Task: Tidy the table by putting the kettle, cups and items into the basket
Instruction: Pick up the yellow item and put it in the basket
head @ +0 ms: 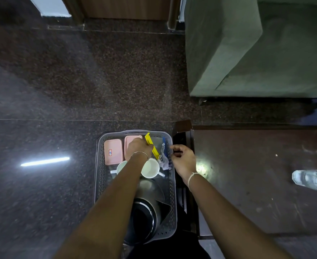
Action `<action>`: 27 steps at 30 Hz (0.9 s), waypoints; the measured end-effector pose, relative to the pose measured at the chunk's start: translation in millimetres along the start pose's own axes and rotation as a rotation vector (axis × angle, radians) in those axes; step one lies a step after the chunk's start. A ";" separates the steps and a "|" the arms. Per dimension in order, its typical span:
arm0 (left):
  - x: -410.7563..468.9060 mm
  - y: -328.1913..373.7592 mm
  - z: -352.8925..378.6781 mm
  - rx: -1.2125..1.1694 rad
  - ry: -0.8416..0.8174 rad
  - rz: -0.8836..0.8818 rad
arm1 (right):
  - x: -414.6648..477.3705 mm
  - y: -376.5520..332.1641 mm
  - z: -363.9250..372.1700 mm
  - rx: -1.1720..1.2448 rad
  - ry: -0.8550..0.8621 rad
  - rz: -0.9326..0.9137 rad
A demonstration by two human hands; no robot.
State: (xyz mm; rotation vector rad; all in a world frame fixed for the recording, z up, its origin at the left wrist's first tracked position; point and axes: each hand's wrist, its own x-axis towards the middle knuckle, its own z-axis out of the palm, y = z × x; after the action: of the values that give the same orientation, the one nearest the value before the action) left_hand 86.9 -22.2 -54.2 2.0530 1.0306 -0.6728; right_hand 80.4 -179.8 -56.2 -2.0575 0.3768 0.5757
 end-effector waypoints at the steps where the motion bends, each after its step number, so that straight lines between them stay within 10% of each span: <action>1: -0.5 -0.4 0.5 0.004 -0.004 -0.002 | 0.2 -0.2 0.6 -0.008 -0.001 -0.007; 27: -23.2 -9.2 -4.8 -0.030 -0.033 0.105 | -13.1 4.0 -11.4 -0.022 -0.055 -0.079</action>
State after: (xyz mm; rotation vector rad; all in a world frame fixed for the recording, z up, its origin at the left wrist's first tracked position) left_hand 67.2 -25.0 -38.3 2.0481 0.9026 -0.6315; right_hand 70.3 -191.1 -46.8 -2.0634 0.2565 0.5899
